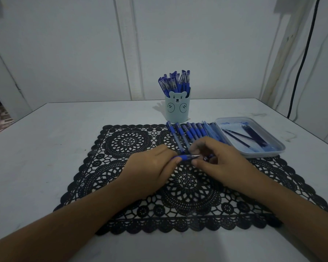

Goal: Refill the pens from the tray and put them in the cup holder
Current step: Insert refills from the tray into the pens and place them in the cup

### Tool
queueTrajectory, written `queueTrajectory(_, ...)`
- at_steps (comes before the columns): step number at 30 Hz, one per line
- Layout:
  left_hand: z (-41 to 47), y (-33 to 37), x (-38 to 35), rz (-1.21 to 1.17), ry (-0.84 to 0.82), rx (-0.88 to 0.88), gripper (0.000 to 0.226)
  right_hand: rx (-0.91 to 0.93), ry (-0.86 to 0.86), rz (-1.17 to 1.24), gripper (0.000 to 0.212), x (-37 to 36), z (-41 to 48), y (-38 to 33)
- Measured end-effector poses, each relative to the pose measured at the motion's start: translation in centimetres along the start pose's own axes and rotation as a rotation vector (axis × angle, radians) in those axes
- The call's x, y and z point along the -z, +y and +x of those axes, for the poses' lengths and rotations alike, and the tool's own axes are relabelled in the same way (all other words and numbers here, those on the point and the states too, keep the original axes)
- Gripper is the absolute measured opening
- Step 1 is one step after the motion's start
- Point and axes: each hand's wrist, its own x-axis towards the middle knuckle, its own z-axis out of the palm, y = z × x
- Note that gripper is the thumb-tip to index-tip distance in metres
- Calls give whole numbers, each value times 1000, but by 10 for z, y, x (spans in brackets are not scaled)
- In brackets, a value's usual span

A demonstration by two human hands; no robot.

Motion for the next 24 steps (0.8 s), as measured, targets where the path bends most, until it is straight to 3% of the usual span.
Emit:
queueTrajectory(2,0,0,0,-1,3,-4,33,-4,17,27,21,-2,-1,-1)
queueTrajectory(4,1,1,1,6,-3,-19,33,-18,44,24,2,-3,0,-4)
queueTrajectory(7,1,0,0,0,-24,7,33,-8,75,-8,14,-3,2,-1)
queueTrajectory(14,1,-5,-4,-89,-33,279,46,-80,288,99,16,9,6,6)
queueTrajectory(18,1,-5,-3,-117,-30,343,37,19,72,-232,4,10,2,1)
queueTrajectory(20,1,-5,-3,-114,-39,334,38,133,-69,-401,12,3,0,2)
queueTrajectory(24,1,-5,-3,-95,-30,310,49,193,-151,-451,21,-4,-2,5)
